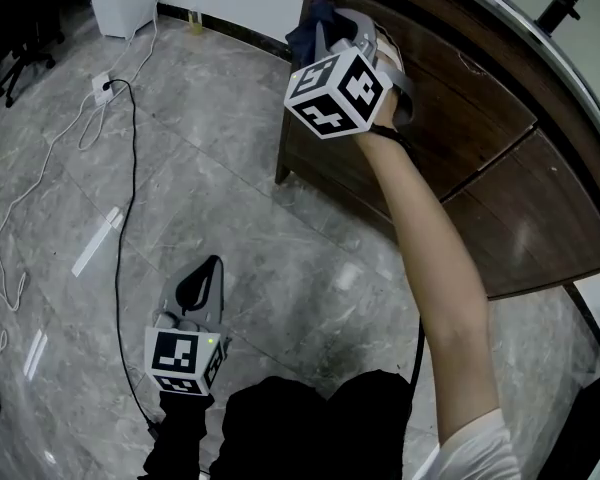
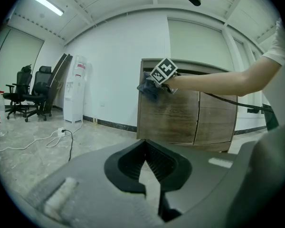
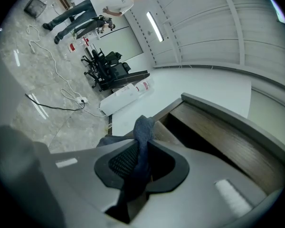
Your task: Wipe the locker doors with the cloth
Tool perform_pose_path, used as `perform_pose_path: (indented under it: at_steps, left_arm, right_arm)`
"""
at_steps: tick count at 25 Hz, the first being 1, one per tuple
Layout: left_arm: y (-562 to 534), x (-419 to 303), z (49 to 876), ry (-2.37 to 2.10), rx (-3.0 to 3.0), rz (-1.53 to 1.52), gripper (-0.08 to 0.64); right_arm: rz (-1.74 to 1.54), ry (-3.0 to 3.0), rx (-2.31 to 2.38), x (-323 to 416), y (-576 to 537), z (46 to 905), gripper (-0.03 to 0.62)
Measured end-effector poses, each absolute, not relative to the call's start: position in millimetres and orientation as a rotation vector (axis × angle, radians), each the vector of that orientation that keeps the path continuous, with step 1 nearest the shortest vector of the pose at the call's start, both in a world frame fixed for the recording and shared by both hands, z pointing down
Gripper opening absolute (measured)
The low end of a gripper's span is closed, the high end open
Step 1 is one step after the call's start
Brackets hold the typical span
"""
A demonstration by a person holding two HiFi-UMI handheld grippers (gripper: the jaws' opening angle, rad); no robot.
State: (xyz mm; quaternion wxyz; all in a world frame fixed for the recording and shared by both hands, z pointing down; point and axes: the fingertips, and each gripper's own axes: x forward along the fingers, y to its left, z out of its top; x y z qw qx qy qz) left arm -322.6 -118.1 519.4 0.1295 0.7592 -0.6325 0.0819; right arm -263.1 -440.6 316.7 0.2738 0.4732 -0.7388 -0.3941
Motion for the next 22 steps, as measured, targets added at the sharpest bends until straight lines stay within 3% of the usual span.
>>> perform_pose_path:
  at_steps: [22]
  left_arm:
    - [-115, -332, 536, -1.839, 2.169, 0.256, 0.003]
  right_arm:
    - [-0.894, -1.983, 1.191, -264, -442, 437, 0.057]
